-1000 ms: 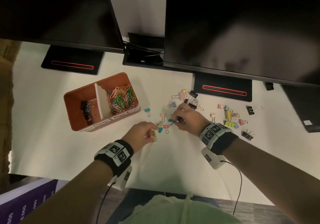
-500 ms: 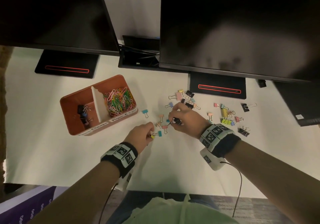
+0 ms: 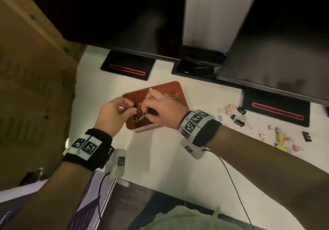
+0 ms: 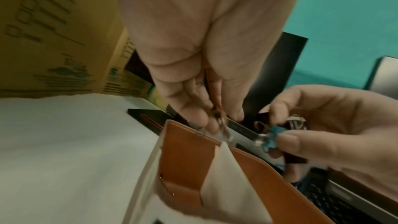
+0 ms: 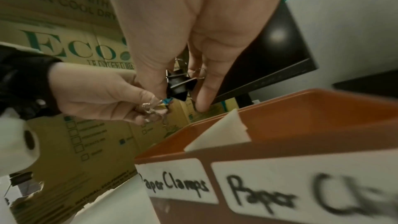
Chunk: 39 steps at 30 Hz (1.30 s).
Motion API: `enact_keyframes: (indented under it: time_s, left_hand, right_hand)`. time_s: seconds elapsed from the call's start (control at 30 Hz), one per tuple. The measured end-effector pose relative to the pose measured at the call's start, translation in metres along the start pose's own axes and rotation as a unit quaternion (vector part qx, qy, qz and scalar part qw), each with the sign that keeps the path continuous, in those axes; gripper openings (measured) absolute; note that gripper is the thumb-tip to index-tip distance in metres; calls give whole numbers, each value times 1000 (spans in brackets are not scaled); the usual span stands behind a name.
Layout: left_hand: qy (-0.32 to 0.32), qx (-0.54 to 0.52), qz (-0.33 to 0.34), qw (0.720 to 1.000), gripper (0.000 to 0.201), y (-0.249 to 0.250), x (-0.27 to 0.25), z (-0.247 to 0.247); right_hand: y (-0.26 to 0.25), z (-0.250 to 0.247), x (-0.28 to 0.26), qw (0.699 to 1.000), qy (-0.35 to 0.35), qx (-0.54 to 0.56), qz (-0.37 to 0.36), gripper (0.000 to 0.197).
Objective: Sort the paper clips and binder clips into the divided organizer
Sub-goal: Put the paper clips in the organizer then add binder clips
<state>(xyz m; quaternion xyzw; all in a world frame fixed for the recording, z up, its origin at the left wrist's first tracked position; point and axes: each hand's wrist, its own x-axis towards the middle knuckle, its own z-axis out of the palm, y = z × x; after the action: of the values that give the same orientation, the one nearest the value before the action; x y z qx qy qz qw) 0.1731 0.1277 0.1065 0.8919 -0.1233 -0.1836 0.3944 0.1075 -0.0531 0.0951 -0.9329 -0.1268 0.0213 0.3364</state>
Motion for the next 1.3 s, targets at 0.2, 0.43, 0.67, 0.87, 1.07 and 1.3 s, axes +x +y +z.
enact_keyframes:
  time_s: [0.2,0.43,0.67,0.87,1.07,1.3]
  left_hand:
    - [-41,53,37,997,27,-4,6,-14]
    - [-109,-17,125,986,27,35,-16,43]
    - [-268,57,203,940,42,64,-33,147]
    - [-322,269,135,898,86,49,-19,211]
    - [-294,327,172,881,71,38,-15,222]
    - [-250,183,144,940,11,30,-19,226]
  right_hand:
    - [-7,15,38,998,-49,16,47,31]
    - [51,-17,-57,987,70,-9,145,32]
    - [142,-52,-171,916,39,-77,392,67]
    - [163,-52,-179,898,-22,-46,437,92]
    - [152,-29,-179,917,-83,-69,384,89]
    - [145,-12,-187,936,-47,-10,348,51]
